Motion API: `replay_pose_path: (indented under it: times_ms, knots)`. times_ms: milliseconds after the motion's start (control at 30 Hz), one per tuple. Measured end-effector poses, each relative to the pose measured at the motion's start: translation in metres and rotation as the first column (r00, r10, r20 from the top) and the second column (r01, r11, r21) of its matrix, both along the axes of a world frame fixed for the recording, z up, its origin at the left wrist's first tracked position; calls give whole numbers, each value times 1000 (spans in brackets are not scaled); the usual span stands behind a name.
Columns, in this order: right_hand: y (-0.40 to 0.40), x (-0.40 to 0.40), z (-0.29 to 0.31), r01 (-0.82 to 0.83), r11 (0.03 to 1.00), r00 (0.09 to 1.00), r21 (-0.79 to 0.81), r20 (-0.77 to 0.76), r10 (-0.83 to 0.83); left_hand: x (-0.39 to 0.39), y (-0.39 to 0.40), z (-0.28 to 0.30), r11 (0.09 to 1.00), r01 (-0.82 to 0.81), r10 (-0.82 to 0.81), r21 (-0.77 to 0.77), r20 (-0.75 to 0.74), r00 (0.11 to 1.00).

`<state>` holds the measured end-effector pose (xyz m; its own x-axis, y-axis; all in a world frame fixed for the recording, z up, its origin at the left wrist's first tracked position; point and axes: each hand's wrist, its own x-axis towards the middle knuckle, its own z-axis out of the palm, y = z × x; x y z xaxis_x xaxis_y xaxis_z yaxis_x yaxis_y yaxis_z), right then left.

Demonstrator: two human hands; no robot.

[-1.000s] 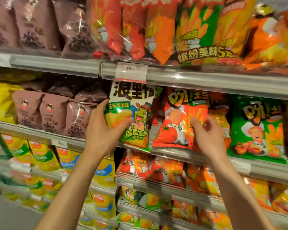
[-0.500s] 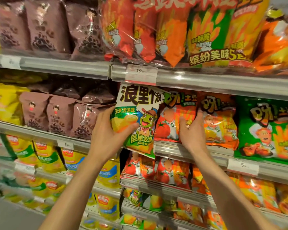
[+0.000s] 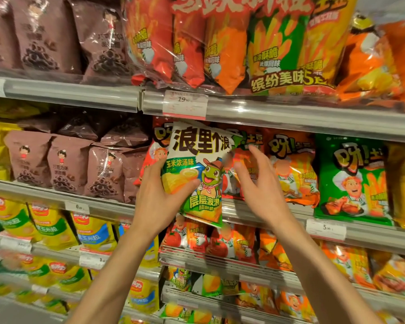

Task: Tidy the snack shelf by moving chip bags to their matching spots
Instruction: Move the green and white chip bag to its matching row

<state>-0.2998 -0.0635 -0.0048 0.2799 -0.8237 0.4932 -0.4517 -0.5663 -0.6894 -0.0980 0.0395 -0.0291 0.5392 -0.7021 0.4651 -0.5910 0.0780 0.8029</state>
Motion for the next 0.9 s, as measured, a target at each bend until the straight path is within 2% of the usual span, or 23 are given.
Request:
replay_pose_path:
  times_ms: [67, 233, 400, 633, 733, 900]
  knots:
    - [13, 2, 7, -91, 978, 987, 188, 146, 64, -13, -3, -2, 999, 45, -45, 8, -3, 999]
    - [11, -1, 10, -97, 959, 971, 267, 237, 32, -40, -7, -5, 985, 171, -171, 24, 16, 985]
    - [10, -15, 11, -89, 970, 960, 226, 281, 22, -41, -3, -1, 959, 278, -278, 51, -21, 960]
    - [25, -35, 11, -68, 993, 983, 99, 178, 50, -49, -19, 8, 880, 465, -459, 93, -76, 885]
    - [28, -38, 9, -27, 995, 984, 98, 175, 9, -56, -19, -1, 870, 489, -479, 63, -130, 868]
    - [30, -39, 6, 12, 985, 970, 173, 238, -54, -66, -12, -9, 873, 484, -474, 61, -127, 871]
